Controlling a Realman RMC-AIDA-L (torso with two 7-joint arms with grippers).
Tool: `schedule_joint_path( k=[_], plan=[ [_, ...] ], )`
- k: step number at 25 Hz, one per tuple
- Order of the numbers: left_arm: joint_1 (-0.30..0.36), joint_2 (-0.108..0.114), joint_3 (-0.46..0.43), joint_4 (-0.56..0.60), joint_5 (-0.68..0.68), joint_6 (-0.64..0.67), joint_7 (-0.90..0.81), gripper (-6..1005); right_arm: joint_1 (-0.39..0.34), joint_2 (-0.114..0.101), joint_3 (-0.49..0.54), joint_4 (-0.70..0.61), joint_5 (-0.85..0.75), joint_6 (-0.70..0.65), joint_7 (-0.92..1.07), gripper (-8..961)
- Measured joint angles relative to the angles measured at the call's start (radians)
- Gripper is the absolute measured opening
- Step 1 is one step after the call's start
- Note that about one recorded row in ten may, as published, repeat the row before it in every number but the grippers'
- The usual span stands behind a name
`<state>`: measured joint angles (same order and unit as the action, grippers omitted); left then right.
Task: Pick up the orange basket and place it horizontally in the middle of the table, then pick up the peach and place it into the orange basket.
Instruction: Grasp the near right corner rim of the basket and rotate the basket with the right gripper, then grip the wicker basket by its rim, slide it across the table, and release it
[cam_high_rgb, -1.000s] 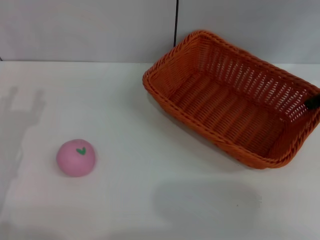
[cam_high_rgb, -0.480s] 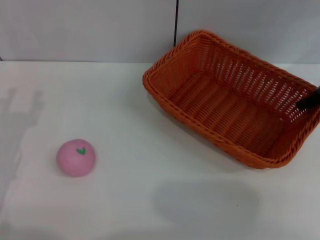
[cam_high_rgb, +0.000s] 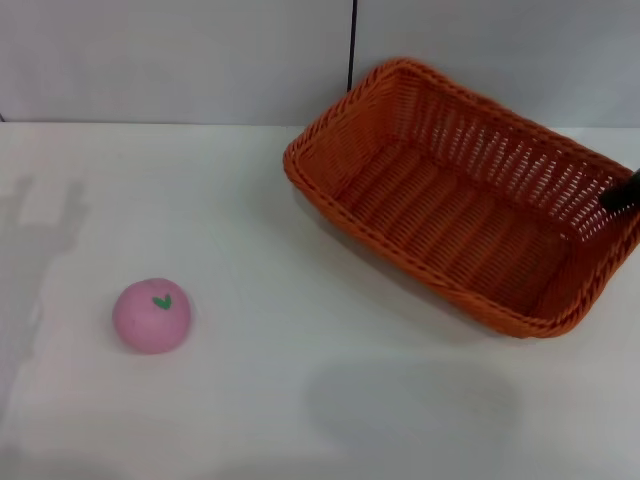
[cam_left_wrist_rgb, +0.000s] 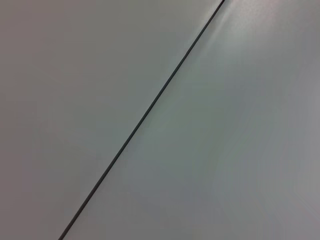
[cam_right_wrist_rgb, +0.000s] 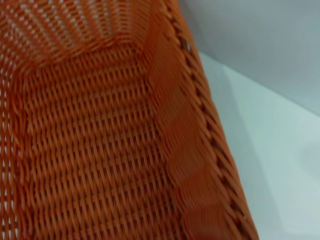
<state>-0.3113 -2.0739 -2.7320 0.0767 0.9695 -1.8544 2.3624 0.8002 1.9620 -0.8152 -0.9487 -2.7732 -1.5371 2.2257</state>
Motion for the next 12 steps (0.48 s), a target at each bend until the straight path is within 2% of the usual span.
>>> schedule_joint_path(
  k=[2,8,12],
  plan=[
    [0.002,0.001,0.0,0.0,0.0,0.0,0.0,814,-0.014,0.0,0.015,-0.037,0.051,-0.012,-0.003,219],
    [0.003,0.001,0.0,0.0,0.0,0.002,0.0,814,-0.066,-0.008,0.019,-0.149,0.232,-0.086,-0.009,208],
    [0.003,0.002,0.0,0.0,0.0,0.006,0.0,814,-0.123,-0.017,0.023,-0.242,0.434,-0.125,-0.011,180]
  ],
)
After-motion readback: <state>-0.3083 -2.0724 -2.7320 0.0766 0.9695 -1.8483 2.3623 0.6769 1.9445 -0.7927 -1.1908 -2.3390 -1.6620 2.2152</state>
